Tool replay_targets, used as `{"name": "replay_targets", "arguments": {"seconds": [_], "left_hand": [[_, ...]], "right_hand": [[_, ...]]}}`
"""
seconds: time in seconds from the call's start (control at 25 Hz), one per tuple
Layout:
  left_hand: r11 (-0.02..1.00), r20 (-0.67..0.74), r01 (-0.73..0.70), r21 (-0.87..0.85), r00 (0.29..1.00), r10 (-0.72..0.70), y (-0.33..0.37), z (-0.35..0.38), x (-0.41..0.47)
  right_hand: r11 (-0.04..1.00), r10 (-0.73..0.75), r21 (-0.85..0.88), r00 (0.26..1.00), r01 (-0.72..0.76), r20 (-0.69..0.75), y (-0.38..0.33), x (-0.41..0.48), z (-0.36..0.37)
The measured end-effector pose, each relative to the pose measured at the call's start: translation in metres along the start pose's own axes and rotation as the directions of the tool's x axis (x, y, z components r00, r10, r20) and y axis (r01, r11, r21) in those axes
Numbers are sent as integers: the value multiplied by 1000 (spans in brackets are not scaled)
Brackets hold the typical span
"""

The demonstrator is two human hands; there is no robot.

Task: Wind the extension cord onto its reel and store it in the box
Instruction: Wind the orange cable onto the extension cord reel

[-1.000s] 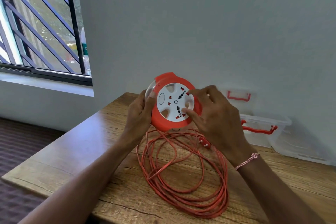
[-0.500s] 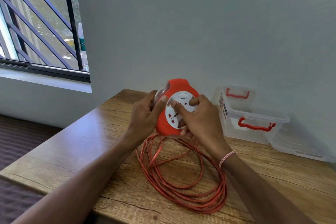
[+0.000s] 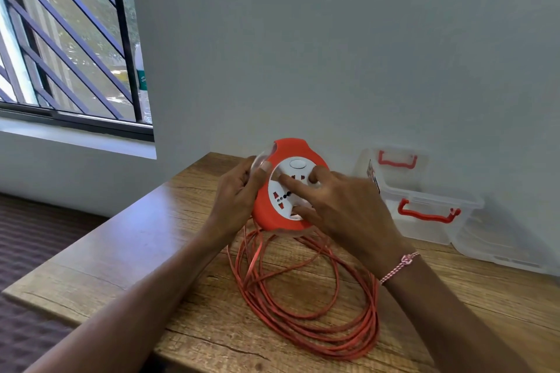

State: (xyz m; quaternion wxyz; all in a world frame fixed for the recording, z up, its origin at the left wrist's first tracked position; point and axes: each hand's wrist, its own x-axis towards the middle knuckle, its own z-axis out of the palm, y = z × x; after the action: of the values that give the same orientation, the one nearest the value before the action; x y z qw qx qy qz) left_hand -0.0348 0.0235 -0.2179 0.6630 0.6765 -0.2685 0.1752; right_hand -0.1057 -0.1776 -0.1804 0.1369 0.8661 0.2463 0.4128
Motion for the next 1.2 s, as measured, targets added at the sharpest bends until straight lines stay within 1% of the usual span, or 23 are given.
{"name": "replay_targets", "arguments": {"seconds": [0.08,0.12,0.2,0.24,0.28,0.32,0.36,0.4,0.44,0.48,0.52,0.56,0.6,0.68,0.8,0.88,0.96,1.0,1.04,1.08,1.12,1.16,1.2], "left_hand": [[1000,1,-21,11,1000,21,2,2,-1],[999,-8,-40,34,999,40,2,3,-1],[993,-23,-78,94,996,80,3,4,-2],[991,-18,-88,102,996,91,2,5,-3],[992,-10,-88,91,996,89,2,5,-3],[994,-1,-81,72,997,81,1,5,-3],[996,2,-73,52,997,72,2,4,-3],[997,-2,-65,33,998,66,3,4,-2],[998,-14,-58,16,998,59,5,4,-2],[999,-31,-51,1,998,51,6,3,-1],[999,-47,-45,-10,998,44,8,2,0],[999,-55,-45,-16,998,44,9,1,0],[999,-49,-50,-18,998,49,9,0,1],[998,-16,-54,-13,998,54,9,-1,0],[999,-11,-43,-16,999,43,11,0,-1],[999,-22,-48,-13,999,48,13,0,-2],[998,-27,-57,-7,998,57,15,1,-3],[998,-39,-64,-1,997,64,15,2,-4],[997,-52,-74,5,996,75,15,4,-5],[996,-63,-84,7,994,84,15,6,-6],[996,-69,-91,6,993,92,15,8,-6],[995,-74,-95,5,993,95,16,10,-6],[996,-80,-93,8,992,93,16,11,-7]], "right_hand": [[995,84,47,996,-83,-29,-4,2,-2],[985,156,82,987,-153,-40,-9,4,-1],[910,374,215,926,-355,-56,-23,8,2],[812,508,336,861,-477,-7,-28,11,5],[667,622,465,778,-582,83,-30,14,7],[517,687,561,704,-646,178,-29,16,7],[449,700,602,679,-660,222,-27,16,7],[508,671,594,719,-623,181,-22,14,5],[646,597,543,798,-537,80,-17,10,4],[790,472,454,881,-413,-20,-11,6,2],[889,327,358,943,-284,-64,-5,3,1],[945,204,271,977,-183,-54,0,1,-1],[974,120,199,992,-112,-29,4,0,-2],[993,44,105,999,-45,11,8,0,-5],[998,-37,62,996,32,83,11,2,-6],[997,-63,43,996,60,65,11,3,-8],[998,-47,51,997,44,56,10,4,-10],[998,-4,70,999,2,33,7,6,-9],[992,77,103,997,-76,-6,1,6,-8],[968,197,166,980,-188,-38,-6,8,-6],[911,338,265,941,-317,-35,-13,11,-5],[822,464,373,886,-430,-2,-18,15,-4],[740,543,451,839,-499,36,-21,17,-5]]}}
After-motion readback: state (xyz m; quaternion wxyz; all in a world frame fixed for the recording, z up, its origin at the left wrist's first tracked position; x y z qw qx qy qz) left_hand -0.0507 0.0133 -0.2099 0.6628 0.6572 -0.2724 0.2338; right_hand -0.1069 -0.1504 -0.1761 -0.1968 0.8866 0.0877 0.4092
